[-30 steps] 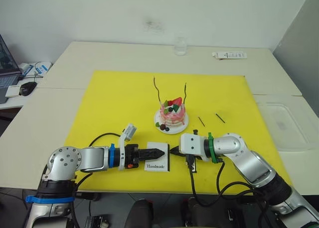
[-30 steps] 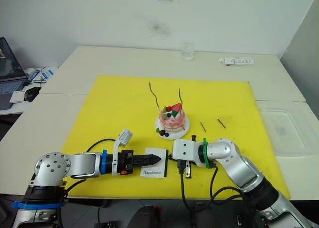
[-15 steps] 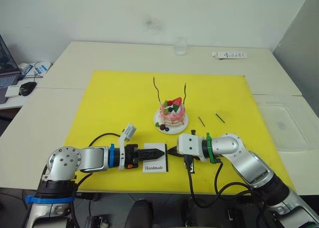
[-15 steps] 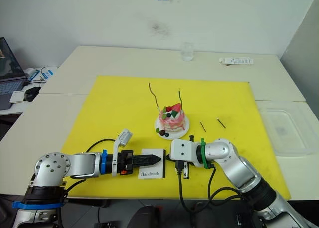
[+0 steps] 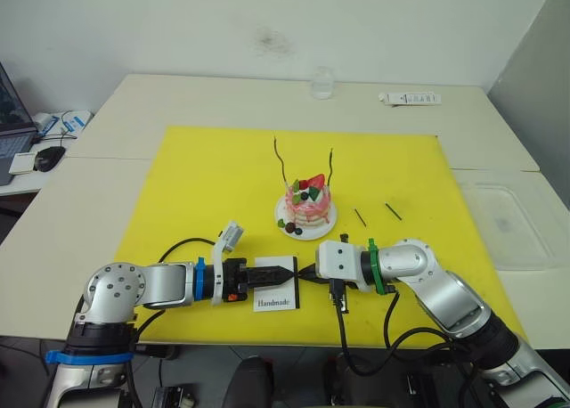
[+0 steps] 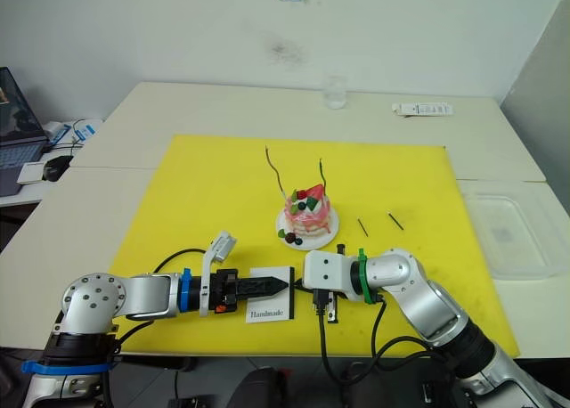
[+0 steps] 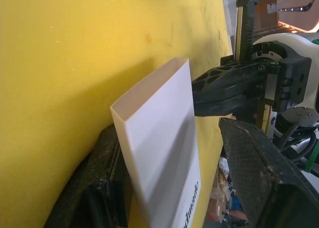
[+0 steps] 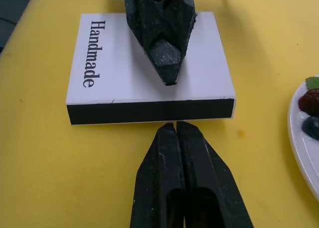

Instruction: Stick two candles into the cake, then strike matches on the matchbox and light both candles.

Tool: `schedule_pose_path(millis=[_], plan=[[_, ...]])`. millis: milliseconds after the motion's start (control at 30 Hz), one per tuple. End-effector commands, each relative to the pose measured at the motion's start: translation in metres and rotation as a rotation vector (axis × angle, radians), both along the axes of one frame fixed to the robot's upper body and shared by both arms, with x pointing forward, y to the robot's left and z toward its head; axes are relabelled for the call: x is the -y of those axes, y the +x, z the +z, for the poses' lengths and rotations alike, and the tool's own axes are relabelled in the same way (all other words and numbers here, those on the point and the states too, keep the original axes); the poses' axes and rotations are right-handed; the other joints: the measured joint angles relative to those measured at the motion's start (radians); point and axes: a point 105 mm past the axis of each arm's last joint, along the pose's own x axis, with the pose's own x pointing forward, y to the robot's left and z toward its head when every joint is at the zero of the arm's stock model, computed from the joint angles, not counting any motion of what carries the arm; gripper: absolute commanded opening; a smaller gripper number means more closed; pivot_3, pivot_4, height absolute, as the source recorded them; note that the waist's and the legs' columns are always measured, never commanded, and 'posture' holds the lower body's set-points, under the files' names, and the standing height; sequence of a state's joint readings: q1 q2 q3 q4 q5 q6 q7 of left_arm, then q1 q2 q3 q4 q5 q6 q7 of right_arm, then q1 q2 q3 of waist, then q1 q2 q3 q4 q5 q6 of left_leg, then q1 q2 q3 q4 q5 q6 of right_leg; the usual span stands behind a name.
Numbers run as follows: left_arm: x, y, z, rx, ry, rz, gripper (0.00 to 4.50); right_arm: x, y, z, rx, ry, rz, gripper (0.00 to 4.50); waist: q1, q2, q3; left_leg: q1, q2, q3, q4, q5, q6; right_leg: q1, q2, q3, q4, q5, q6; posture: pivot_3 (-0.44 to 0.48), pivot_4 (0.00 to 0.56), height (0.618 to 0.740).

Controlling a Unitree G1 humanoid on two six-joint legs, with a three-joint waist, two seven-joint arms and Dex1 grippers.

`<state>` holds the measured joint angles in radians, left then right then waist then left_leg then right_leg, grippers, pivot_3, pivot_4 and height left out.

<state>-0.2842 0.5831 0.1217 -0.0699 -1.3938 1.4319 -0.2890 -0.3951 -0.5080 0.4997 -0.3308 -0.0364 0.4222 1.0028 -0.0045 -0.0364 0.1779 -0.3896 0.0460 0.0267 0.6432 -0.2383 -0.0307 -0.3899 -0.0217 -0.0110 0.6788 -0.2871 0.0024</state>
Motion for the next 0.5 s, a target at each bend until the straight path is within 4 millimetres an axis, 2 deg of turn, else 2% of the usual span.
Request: schedule_pose_path(millis=[33, 200, 233, 300, 500], plan=[[-0.0110, 0.0030, -0.0149, -0.026, 0.081, 0.060, 2.94, -0.0036, -0.0059, 0.0087, 0.017, 0.016, 0.035, 0.00, 0.000, 0.000, 0.000, 0.000, 0.000, 0.000, 0.000, 0.000, 0.000, 0.000, 0.000, 0.000, 0.000, 0.000, 0.000, 0.000, 0.150, 0.740], [-0.0105, 0.0031, -0.0156, -0.026, 0.081, 0.062, 2.94, -0.0034, -0.0062, 0.0096, 0.013, 0.016, 0.035, 0.00, 0.000, 0.000, 0.000, 0.000, 0.000, 0.000, 0.000, 0.000, 0.000, 0.000, 0.000, 0.000, 0.000, 0.000, 0.000, 0.000, 0.150, 0.740], [-0.0101, 0.0030, -0.0163, -0.026, 0.084, 0.062, 2.55, -0.0035, -0.0066, 0.0096, 0.011, 0.016, 0.036, 0.00, 0.000, 0.000, 0.000, 0.000, 0.000, 0.000, 0.000, 0.000, 0.000, 0.000, 0.000, 0.000, 0.000, 0.000, 0.000, 0.000, 0.150, 0.740], [-0.0096, 0.0029, -0.0171, -0.026, 0.087, 0.062, 2.07, -0.0037, -0.0073, 0.0099, 0.009, 0.017, 0.037, 0.00, 0.000, 0.000, 0.000, 0.000, 0.000, 0.000, 0.000, 0.000, 0.000, 0.000, 0.000, 0.000, 0.000, 0.000, 0.000, 0.000, 0.150, 0.740], [-0.0103, 0.0036, -0.0191, -0.023, 0.098, 0.070, 0.22, -0.0044, -0.0090, 0.0103, 0.001, 0.020, 0.041, 0.00, 0.000, 0.000, 0.000, -0.001, 0.000, 0.000, -0.001, 0.000, 0.000, 0.000, 0.000, 0.000, -0.002, 0.000, 0.000, 0.000, 0.150, 0.740]])
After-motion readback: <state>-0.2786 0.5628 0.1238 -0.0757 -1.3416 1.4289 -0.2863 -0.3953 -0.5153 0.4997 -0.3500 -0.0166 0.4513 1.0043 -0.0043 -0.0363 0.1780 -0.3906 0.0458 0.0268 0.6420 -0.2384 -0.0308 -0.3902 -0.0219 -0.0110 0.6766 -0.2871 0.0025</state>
